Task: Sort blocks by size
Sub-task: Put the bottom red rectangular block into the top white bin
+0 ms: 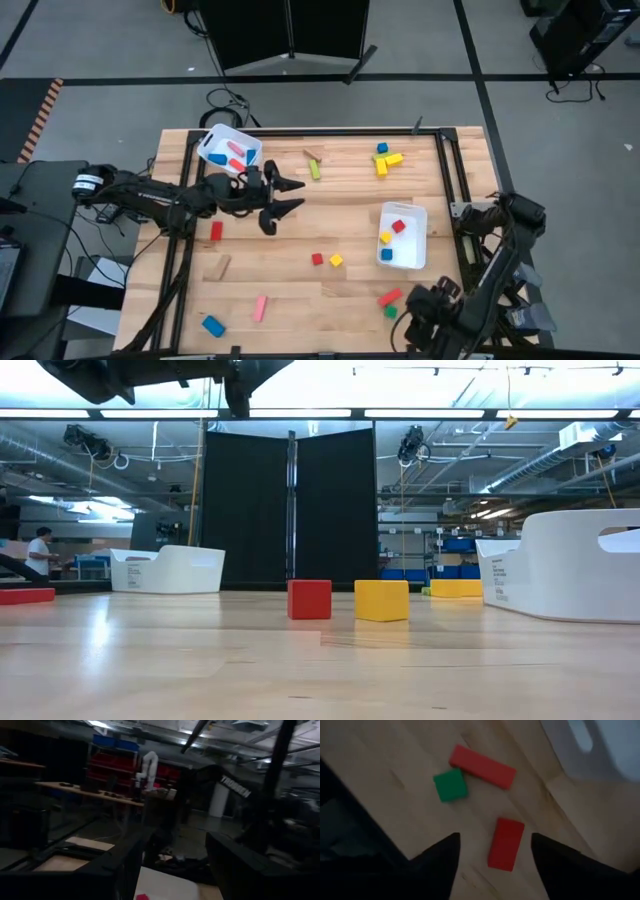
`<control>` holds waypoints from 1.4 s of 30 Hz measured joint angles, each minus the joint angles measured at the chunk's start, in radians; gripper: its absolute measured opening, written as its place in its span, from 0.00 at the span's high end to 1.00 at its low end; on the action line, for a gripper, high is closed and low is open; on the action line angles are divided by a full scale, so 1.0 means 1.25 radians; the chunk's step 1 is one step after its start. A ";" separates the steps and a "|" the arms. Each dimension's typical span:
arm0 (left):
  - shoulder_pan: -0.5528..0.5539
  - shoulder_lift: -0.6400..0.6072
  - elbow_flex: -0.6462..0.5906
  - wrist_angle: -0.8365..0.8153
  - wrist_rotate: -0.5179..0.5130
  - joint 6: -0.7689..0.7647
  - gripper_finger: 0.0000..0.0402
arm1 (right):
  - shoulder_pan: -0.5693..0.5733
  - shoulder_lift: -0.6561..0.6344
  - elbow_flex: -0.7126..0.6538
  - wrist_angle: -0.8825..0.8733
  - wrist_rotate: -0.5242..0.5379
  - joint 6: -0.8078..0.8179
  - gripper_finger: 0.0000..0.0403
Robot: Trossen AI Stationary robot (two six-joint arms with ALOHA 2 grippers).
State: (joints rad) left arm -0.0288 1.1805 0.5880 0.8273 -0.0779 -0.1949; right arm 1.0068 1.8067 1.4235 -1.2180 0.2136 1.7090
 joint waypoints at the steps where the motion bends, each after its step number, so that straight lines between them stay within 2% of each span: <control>1: 0.000 -0.003 0.000 -0.004 0.012 -0.002 0.44 | 0.003 0.012 0.000 0.000 -0.007 0.010 0.32; 5: -0.002 -0.020 0.000 -0.039 0.034 -0.015 0.44 | 0.010 0.046 -0.018 0.014 -0.040 0.052 0.29; 12: -0.018 -0.064 0.000 -0.094 0.036 0.003 0.44 | 0.031 0.056 -0.119 0.112 -0.056 0.137 0.32; 17: -0.026 -0.092 0.000 -0.132 0.036 0.018 0.44 | 0.037 0.055 -0.192 0.222 -0.073 0.152 0.32; 23: -0.026 -0.113 0.000 -0.177 0.036 0.024 0.44 | 0.037 0.049 -0.246 0.269 -0.085 0.178 0.33; 27: -0.026 -0.114 0.000 -0.184 0.036 0.024 0.44 | 0.036 0.048 -0.263 0.299 -0.094 0.177 0.40; 33: -0.027 -0.114 0.000 -0.180 0.036 0.028 0.44 | 0.036 0.049 -0.268 0.324 -0.094 0.184 0.63; 42: -0.026 -0.114 0.000 -0.168 0.036 0.029 0.44 | 0.037 0.027 -0.258 0.315 -0.095 0.181 0.64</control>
State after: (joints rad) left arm -0.0616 1.0386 0.5880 0.6176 -0.0324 -0.1583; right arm 1.0528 1.8409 1.1004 -0.8247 0.0946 1.9357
